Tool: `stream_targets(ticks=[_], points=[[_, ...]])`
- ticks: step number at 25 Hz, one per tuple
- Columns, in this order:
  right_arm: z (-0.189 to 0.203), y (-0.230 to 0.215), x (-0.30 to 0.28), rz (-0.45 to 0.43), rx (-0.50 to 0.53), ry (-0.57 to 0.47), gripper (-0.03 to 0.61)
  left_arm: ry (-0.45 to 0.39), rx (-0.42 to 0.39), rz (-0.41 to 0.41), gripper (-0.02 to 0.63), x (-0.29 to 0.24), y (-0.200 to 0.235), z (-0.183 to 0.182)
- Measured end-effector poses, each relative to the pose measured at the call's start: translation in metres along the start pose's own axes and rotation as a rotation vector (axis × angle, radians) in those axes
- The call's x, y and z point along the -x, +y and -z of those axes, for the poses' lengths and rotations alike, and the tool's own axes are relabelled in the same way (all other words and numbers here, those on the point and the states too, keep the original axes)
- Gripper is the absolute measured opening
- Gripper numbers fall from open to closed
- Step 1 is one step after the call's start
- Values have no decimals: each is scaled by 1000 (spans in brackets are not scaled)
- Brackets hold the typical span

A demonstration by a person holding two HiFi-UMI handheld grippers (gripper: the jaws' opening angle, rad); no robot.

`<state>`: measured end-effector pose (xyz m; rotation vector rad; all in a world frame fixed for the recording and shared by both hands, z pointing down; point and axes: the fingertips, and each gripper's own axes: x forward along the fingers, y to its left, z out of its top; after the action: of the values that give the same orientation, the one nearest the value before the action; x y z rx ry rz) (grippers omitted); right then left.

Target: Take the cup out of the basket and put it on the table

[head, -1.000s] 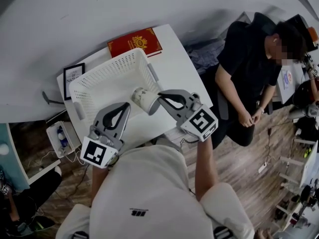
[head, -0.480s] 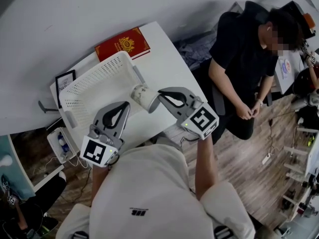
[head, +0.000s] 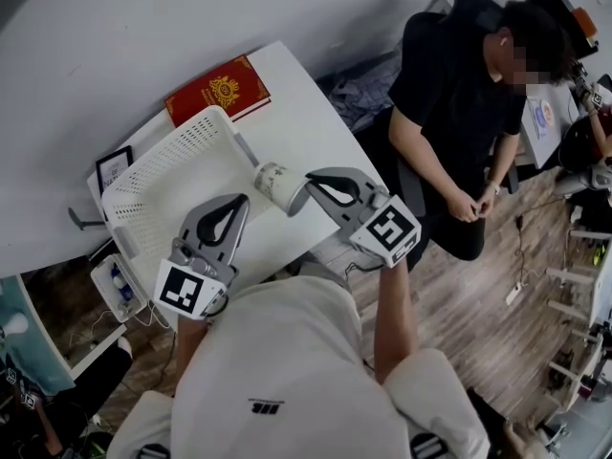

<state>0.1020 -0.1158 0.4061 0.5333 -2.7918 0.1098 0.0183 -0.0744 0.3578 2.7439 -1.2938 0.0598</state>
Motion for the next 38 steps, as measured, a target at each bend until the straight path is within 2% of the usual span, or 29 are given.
stream_targets(ticks=[11,38], points=[[40,-26,16,40,-92,10,18,33,2,22,9,-22,-10,7],[151,-50,-2,31,-284,86,18,154,17,78,9,-61,-24,47]])
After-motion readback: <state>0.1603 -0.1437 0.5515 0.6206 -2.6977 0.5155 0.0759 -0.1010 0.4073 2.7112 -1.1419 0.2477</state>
